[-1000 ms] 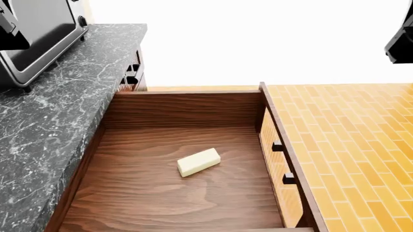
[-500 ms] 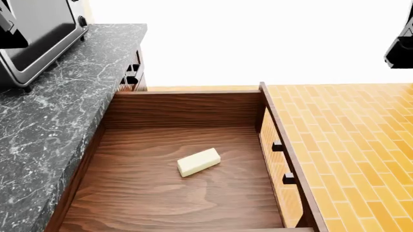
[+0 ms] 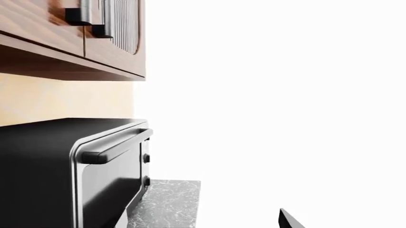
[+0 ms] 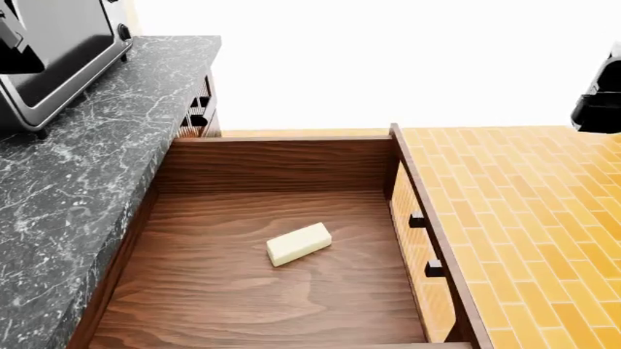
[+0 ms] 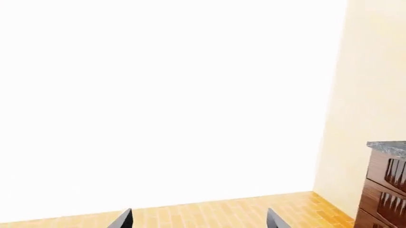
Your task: Close the right drawer.
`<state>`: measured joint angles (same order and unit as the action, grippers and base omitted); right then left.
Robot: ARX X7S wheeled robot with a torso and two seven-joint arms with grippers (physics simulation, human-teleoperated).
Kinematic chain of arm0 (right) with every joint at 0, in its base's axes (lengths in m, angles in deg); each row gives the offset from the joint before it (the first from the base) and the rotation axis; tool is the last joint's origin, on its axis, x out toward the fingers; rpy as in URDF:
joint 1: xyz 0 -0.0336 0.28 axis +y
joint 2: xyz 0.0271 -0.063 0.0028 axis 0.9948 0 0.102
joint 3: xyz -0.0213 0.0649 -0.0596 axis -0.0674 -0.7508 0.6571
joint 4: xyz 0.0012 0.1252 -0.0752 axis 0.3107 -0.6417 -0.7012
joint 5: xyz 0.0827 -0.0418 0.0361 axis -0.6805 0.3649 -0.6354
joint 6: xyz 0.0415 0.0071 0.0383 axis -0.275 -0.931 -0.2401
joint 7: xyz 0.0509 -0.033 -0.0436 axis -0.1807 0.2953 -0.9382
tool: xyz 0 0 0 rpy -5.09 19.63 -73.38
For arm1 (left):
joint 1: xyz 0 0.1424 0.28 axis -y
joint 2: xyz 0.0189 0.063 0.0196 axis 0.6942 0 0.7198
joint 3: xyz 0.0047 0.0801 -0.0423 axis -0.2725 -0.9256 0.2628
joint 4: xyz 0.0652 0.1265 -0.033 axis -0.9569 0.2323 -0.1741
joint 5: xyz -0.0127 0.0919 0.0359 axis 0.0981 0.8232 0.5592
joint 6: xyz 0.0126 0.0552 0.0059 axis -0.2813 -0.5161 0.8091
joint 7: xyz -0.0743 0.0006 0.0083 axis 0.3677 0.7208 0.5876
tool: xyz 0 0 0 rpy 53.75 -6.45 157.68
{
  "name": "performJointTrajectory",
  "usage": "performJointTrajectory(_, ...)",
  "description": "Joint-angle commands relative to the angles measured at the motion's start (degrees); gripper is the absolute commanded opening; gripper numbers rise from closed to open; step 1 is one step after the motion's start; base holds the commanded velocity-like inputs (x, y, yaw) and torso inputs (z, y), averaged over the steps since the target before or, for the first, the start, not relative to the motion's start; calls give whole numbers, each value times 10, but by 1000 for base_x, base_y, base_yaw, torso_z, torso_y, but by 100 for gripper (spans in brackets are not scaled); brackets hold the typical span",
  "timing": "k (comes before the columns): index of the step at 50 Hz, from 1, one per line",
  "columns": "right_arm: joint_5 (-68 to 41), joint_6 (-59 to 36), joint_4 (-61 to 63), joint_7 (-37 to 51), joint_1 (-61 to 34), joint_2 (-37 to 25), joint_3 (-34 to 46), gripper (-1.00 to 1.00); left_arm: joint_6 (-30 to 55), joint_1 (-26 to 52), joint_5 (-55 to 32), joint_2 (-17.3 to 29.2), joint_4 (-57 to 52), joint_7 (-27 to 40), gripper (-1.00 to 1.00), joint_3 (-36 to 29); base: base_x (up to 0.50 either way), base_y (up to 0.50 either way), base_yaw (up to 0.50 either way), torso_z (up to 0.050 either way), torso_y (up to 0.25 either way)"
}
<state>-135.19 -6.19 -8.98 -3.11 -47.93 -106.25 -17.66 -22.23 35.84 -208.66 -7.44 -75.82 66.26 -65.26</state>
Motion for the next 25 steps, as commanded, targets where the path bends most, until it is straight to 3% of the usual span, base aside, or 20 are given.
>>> performJointTrajectory(1, 34, -14, -30, -23, 21, -15, 14, 100, -2, 1, 0, 0, 0, 0, 100, -3, 0, 0, 0, 0, 0)
performJointTrajectory(25, 33, -8, -95, -86, 111, -18, 16, 100, -6, 7, -5, 4, 0, 1, 100, -7, 0, 0, 0, 0, 0)
